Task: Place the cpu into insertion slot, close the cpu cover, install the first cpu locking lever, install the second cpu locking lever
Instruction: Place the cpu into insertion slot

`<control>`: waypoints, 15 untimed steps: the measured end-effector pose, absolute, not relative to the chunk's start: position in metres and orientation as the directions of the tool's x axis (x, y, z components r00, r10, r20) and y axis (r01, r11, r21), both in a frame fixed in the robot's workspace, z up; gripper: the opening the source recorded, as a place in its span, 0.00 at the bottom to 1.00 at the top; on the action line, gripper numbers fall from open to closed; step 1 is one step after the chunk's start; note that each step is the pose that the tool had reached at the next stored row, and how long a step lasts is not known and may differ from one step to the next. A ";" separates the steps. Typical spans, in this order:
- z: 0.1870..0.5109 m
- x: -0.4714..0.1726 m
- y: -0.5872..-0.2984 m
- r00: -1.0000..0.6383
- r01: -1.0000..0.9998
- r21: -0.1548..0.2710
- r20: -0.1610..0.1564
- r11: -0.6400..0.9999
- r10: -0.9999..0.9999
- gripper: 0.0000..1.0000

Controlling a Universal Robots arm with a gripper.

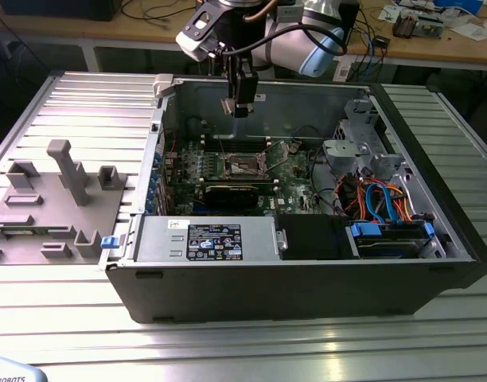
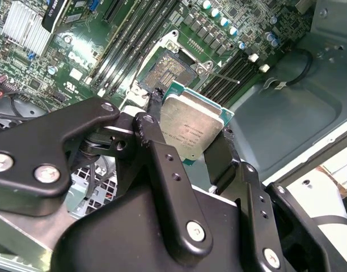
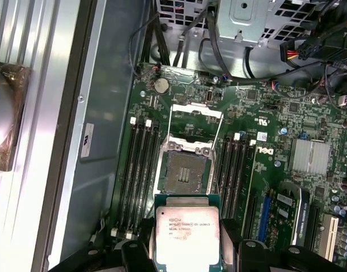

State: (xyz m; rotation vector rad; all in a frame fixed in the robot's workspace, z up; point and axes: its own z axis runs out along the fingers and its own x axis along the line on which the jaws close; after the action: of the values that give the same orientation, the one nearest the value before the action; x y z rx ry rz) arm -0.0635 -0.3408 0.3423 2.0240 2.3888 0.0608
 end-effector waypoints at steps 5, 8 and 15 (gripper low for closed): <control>0.342 -0.064 -0.341 -0.158 0.987 0.036 0.017 0.157 0.987 0.55; 0.342 -0.064 -0.341 -0.154 0.988 0.036 0.017 0.153 0.988 0.55; 0.342 -0.064 -0.341 -0.144 0.989 0.036 0.017 0.144 0.989 0.55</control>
State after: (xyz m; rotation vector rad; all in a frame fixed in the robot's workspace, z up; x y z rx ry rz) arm -0.0635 -0.3408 0.3419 2.0482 2.3676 0.0606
